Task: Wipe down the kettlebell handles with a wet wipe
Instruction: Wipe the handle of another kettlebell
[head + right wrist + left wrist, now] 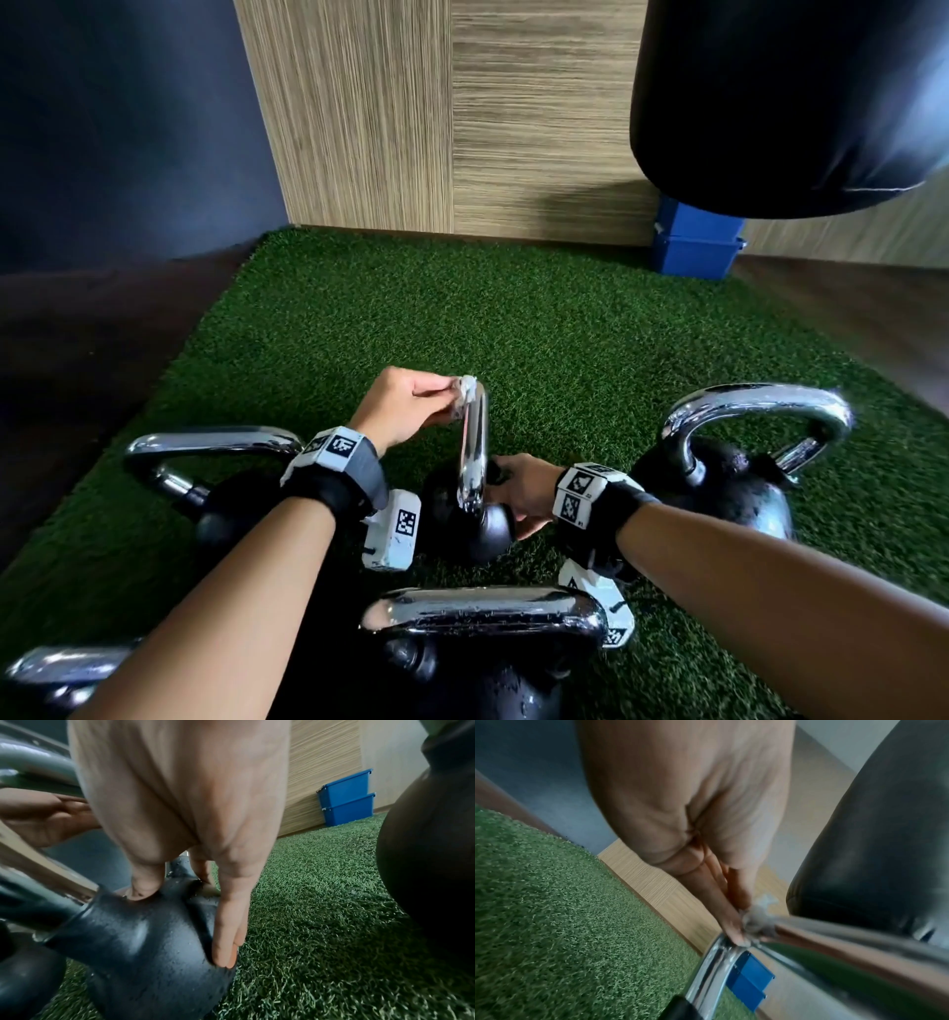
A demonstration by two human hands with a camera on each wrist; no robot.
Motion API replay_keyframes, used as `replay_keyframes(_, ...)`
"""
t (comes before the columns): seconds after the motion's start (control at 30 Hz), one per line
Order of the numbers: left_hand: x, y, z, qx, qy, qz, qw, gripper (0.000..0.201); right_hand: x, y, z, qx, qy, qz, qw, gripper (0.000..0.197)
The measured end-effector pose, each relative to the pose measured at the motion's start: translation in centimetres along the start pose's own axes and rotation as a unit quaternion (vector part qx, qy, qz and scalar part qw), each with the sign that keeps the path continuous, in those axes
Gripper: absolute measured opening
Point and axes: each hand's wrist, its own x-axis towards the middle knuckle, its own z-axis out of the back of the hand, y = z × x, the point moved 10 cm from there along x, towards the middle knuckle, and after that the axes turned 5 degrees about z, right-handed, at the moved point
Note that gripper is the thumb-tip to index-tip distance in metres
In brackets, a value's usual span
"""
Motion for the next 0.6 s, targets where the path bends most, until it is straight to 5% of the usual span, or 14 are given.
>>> replay_keyframes(0.1, -0.7, 0.0, -0.4, -0.071, 0.059, 0.017, 0.996, 0.023, -0.1, -0.2, -0.4, 0.076, 0.008, -0.010, 0.997, 0.032)
replay_keyframes(0.23, -0.9, 0.1, -0.6, -0.120, 0.072, 0.061, 0.988, 0.013, 0.0, 0.0, -0.2, 0.030, 0.001, -0.012, 0.999, 0.033)
replay_keyframes(0.4, -3.2, 0.9, -2.4, -0.129, 0.205, 0.109, 0.964, 0.015, 0.2, -0.5, -0.2, 0.011, 0.019, -0.023, 1.000, 0.024)
replay_keyframes(0.6, -4.9, 0.9, -2.0, -0.160, 0.190, 0.107, 0.963, 0.018, 0.5, -0.4, -0.3, 0.013, 0.016, -0.017, 1.000, 0.016)
